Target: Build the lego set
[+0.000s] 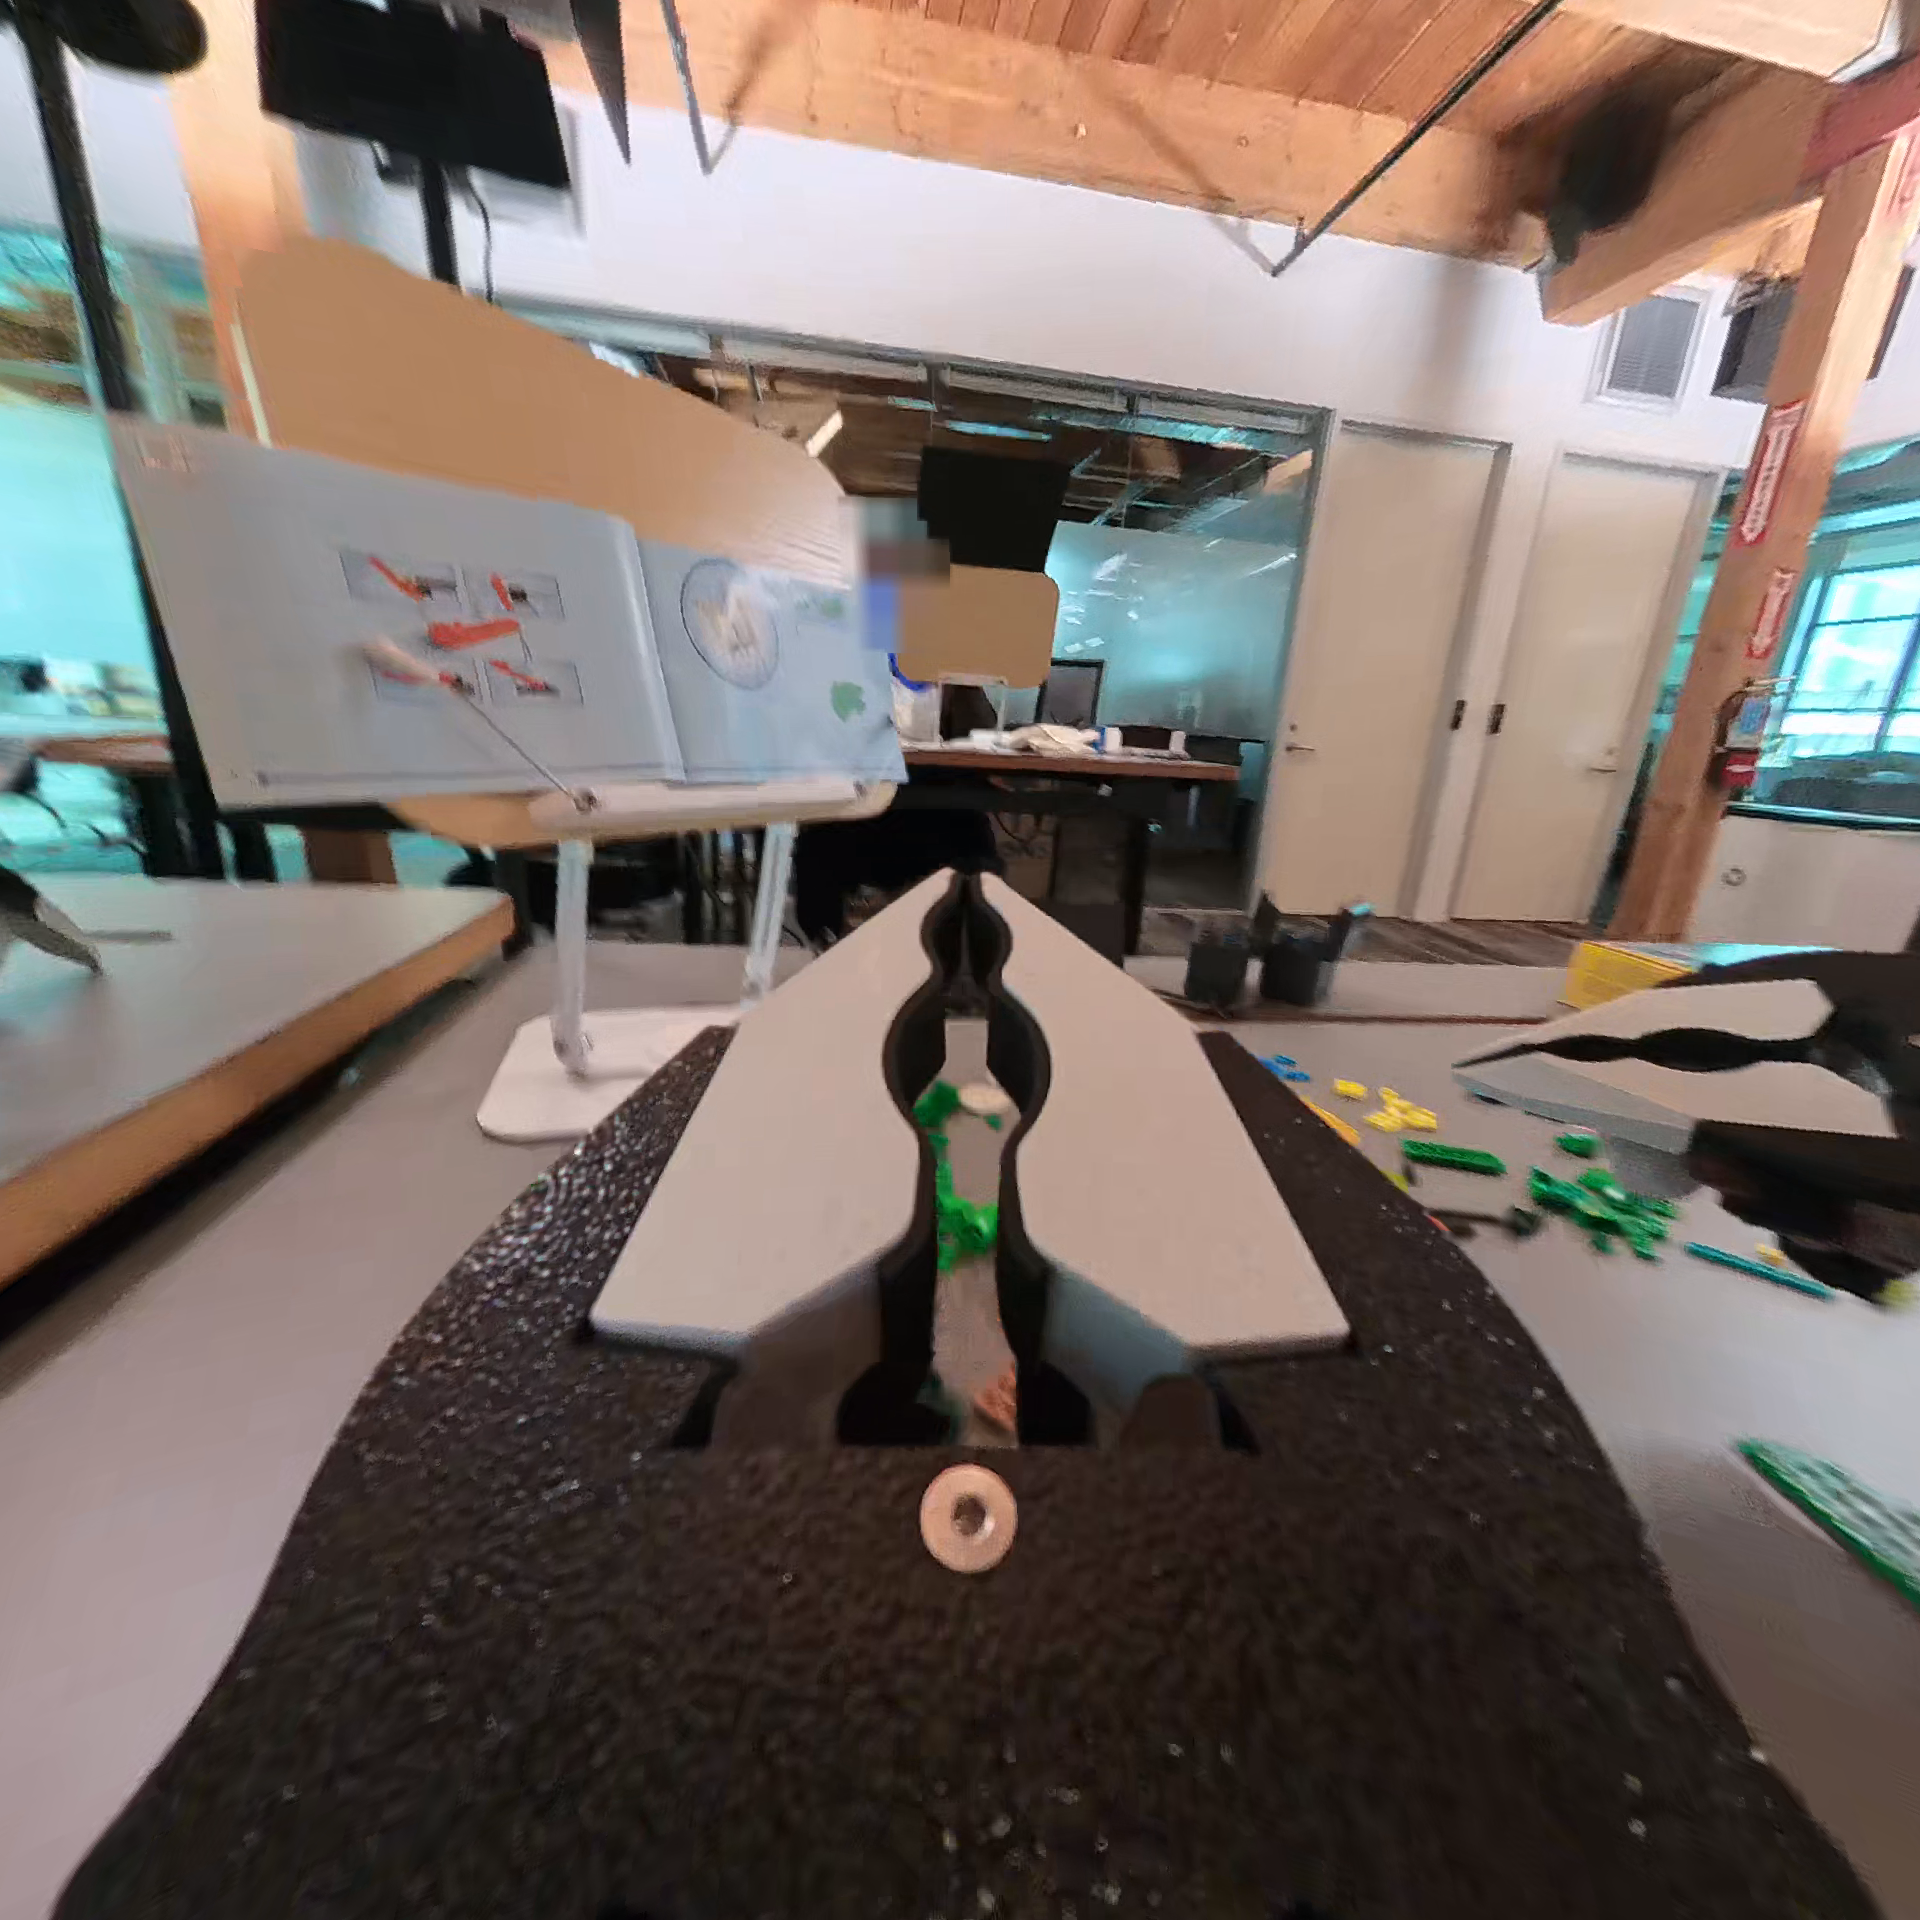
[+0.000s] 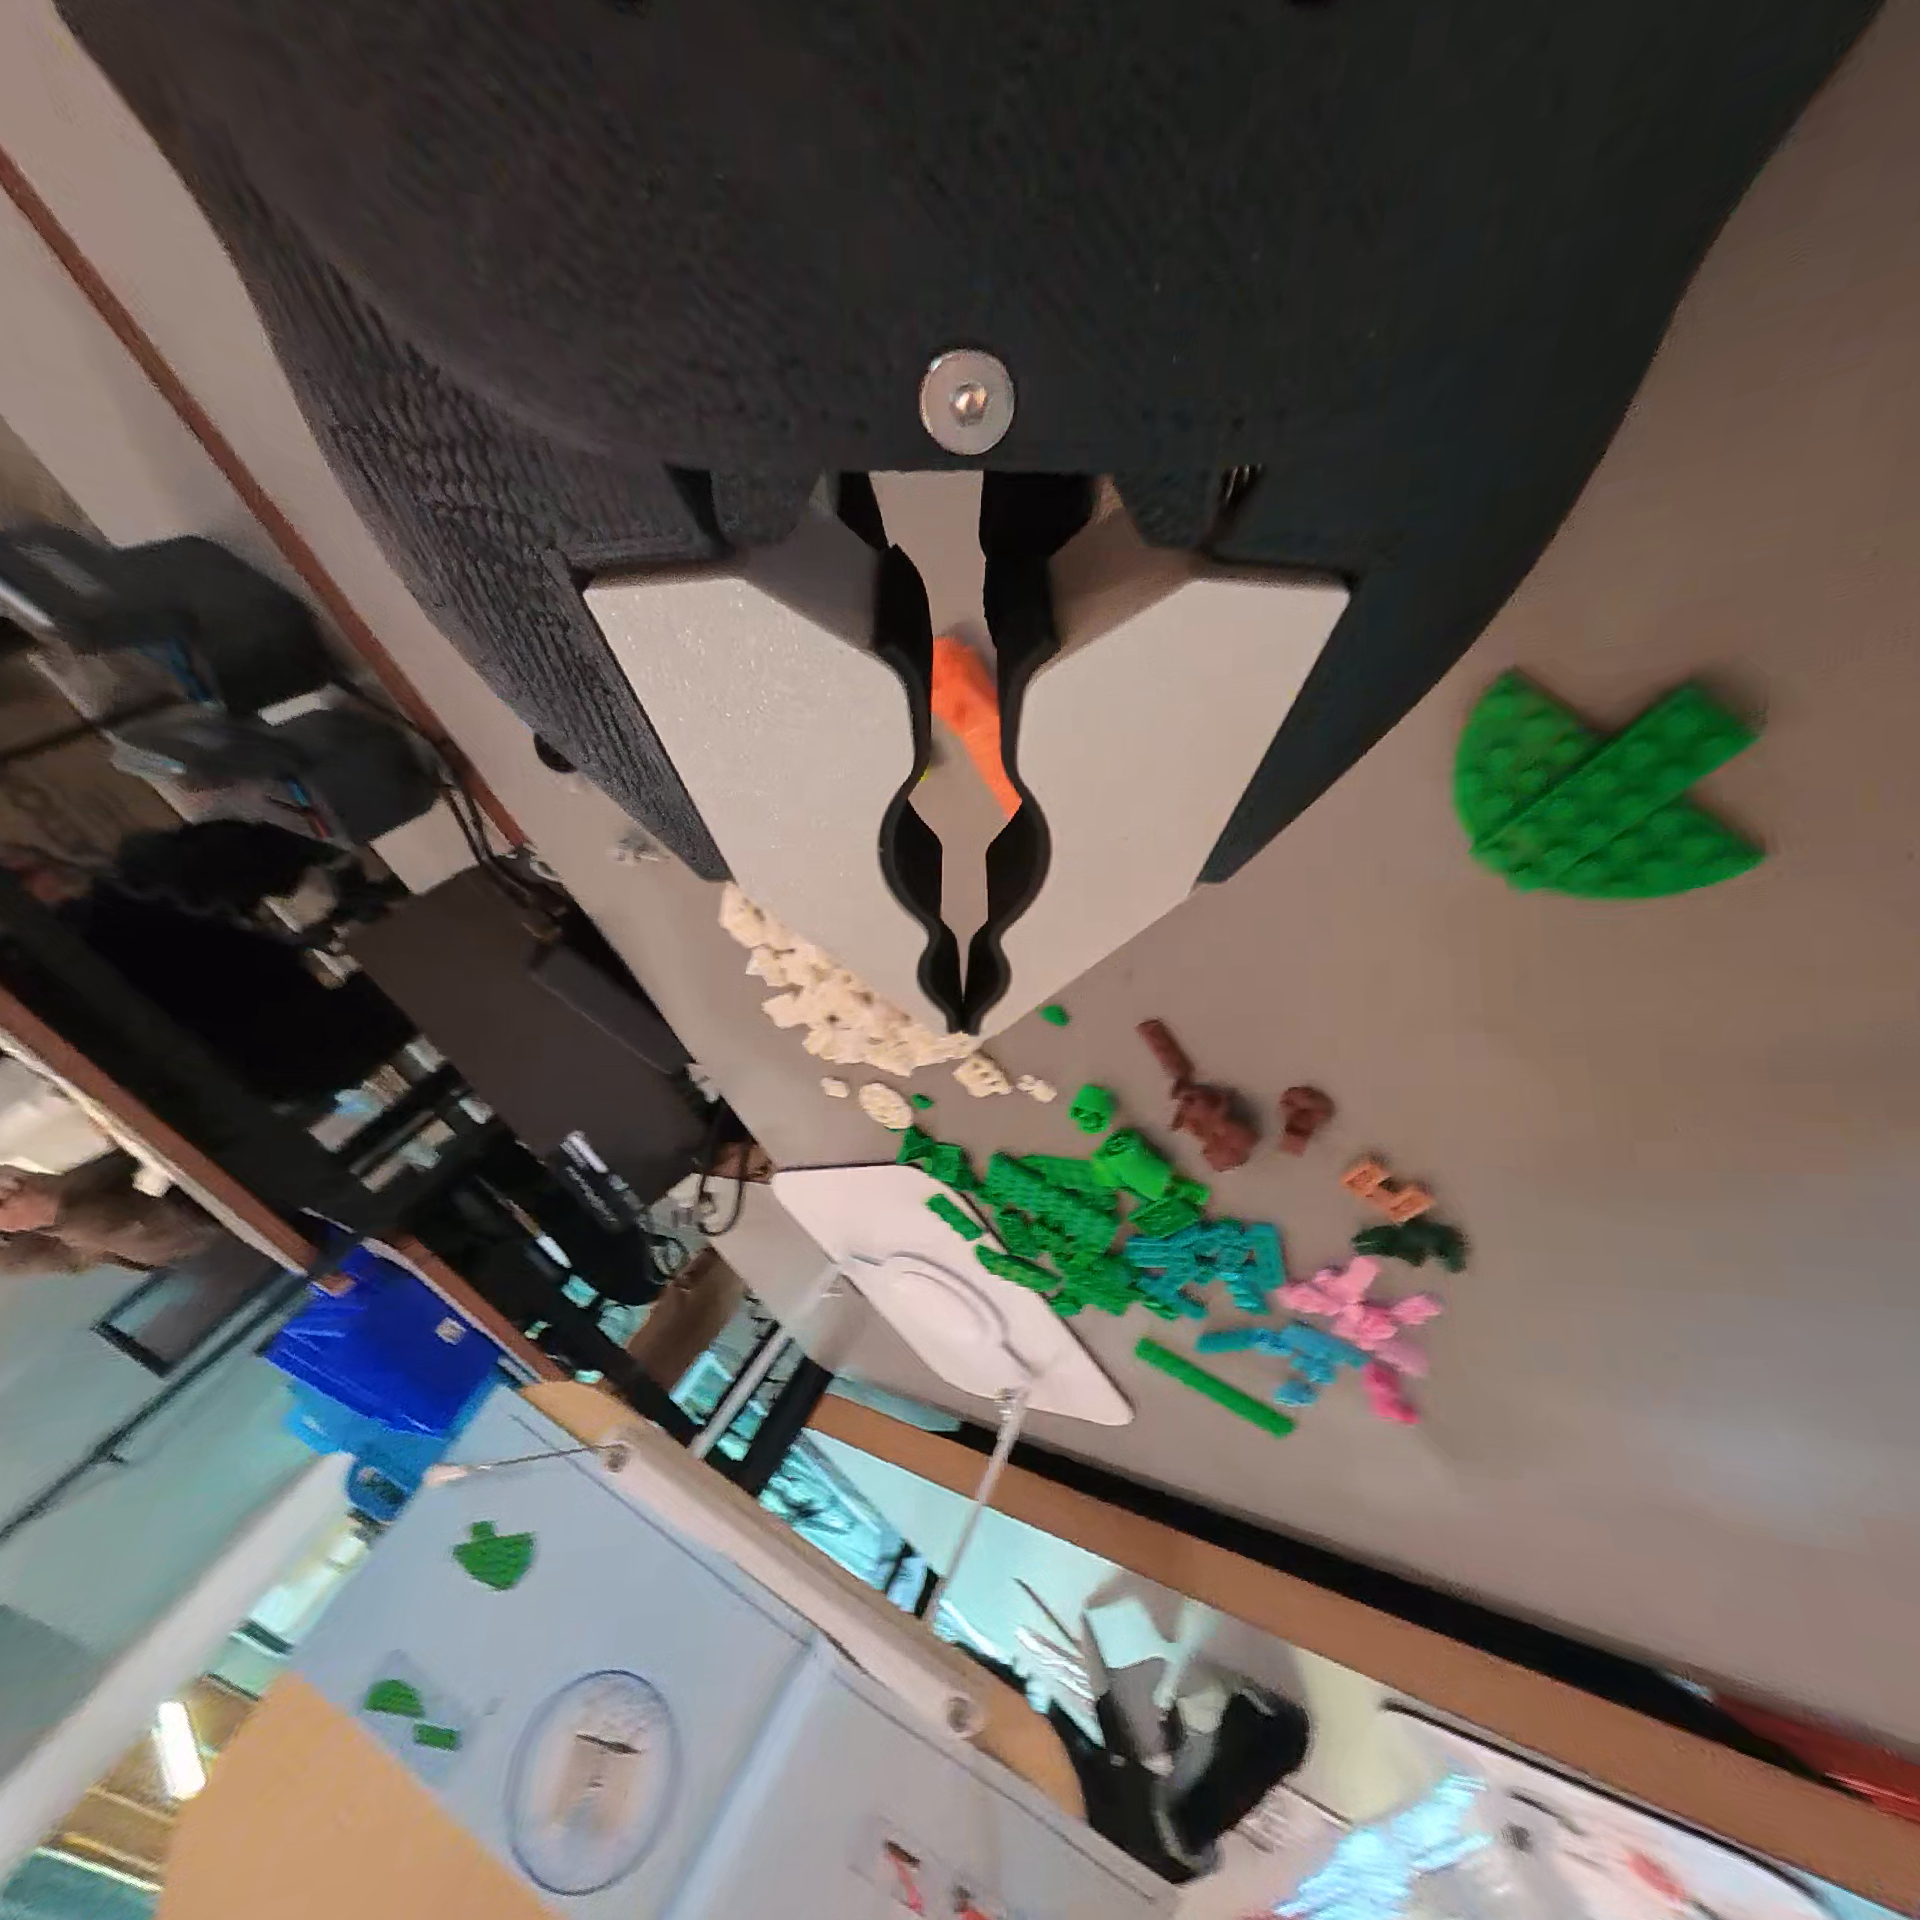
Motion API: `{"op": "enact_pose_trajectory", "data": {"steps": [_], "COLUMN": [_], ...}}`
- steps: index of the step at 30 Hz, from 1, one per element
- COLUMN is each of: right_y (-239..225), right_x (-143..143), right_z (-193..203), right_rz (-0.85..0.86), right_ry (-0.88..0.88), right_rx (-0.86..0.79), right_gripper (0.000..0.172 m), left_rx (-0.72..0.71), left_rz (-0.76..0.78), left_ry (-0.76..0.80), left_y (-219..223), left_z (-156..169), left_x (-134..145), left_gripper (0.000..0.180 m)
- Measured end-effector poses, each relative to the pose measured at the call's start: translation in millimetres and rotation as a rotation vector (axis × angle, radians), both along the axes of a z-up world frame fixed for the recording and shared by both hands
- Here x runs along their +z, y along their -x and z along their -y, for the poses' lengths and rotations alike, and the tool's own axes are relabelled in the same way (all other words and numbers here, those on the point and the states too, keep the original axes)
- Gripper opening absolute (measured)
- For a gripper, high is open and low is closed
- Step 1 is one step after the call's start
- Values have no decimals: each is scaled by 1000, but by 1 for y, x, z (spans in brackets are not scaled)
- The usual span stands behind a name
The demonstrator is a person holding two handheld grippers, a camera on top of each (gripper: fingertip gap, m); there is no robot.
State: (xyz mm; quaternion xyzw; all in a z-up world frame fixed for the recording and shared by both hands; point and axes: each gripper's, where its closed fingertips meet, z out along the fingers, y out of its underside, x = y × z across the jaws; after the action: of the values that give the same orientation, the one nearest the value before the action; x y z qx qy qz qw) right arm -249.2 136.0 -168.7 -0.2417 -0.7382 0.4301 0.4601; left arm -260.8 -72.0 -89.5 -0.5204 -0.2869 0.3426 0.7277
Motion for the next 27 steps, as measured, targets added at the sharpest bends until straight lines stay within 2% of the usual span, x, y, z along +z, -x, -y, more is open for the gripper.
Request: {"op": "enact_pose_trajectory", "data": {"steps": [2,5,7,8,11,14,16,18,20,23,27], "right_y": [21,65,98,112,149,183,207,227,246,265,280], "right_x": [14,48,70,79,98,104,102,104,98,90,85], "right_z": [2,15,29,42,96,147,176,200,219,240,255], "right_rz": [-42,-89,-87,-72,-43,-78,-51,-80,-98,-139,-227], "right_ry": [20,151,247,283,248,78,28,-9,-58,-95,-185], "right_rx": [-42,-37,-13,24,151,219,235,241,236,216,158], "right_gripper": [0,0,1,8,25,35,44,43,44,42,35], "left_rx": [53,145,202,219,252,295,388,489,569,587,573], "left_rz": [-108,-232,-306,-331,-339,-358,-346,-306,-264,-185,-196], "left_ry": [18,103,165,194,215,179,119,117,139,91,134], "left_y": [18,55,79,90,111,125,142,162,178,194,197], "left_z": [-9,-28,-43,-50,-53,-22,28,78,113,129,119], "left_x": [16,26,22,18,5,9,18,10,-2,-17,-20], "left_gripper": [0,0,0,0,0,0,0,0,0,0,0]}}
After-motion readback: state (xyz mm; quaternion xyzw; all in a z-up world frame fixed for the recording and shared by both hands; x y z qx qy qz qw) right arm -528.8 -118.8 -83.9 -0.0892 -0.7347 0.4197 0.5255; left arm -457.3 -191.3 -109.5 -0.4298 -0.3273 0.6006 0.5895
